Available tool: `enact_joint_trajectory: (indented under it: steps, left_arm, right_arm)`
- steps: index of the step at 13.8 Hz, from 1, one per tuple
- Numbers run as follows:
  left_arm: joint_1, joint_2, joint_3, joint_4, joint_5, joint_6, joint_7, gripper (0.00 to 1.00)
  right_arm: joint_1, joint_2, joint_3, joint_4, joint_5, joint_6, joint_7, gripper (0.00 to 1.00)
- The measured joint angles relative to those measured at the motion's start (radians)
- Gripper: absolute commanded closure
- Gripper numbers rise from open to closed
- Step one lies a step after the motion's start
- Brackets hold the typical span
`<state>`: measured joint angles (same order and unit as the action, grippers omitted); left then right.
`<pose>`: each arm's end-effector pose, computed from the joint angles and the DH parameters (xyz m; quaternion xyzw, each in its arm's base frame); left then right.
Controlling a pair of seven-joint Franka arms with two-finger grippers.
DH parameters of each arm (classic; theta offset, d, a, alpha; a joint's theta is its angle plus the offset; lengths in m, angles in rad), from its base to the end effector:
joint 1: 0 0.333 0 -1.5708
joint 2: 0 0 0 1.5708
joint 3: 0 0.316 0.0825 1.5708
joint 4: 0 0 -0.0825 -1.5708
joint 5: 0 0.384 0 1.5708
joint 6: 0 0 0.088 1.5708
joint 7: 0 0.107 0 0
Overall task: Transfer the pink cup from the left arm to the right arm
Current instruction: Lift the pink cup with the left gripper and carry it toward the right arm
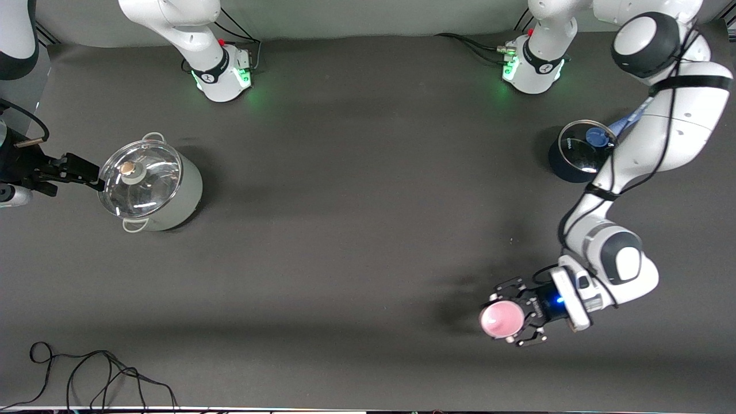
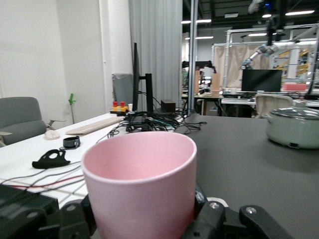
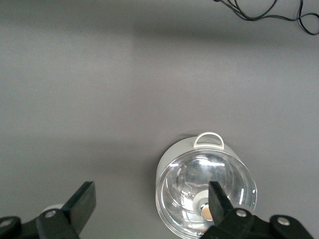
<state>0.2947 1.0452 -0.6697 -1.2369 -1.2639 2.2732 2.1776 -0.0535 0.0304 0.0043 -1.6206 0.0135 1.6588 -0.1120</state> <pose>0.7656 -0.1435 0.2527 0.5952 -0.4296 0.5555 0.3906 0.5696 -0.0267 0.5915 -0.9995 -0.0308 -0.0044 0.0065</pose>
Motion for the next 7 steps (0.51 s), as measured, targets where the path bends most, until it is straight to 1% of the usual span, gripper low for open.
enact_joint_trajectory:
  steps: [3, 6, 7]
  left_arm:
    - [-0.103, -0.002, -0.052, 0.078, 0.000, 0.172, -0.038, 1.00]
    - [-0.161, -0.005, -0.167, 0.096, 0.001, 0.404, -0.079, 1.00]
    - [-0.181, -0.009, -0.204, 0.096, 0.001, 0.483, -0.093, 1.00]
  right_arm:
    - [0.000, 0.000, 0.000, 0.000, 0.000, 0.000, 0.000, 0.00]
    - [0.000, 0.000, 0.000, 0.000, 0.000, 0.000, 0.011, 0.00]
    - [0.000, 0.000, 0.000, 0.000, 0.000, 0.000, 0.051, 0.00]
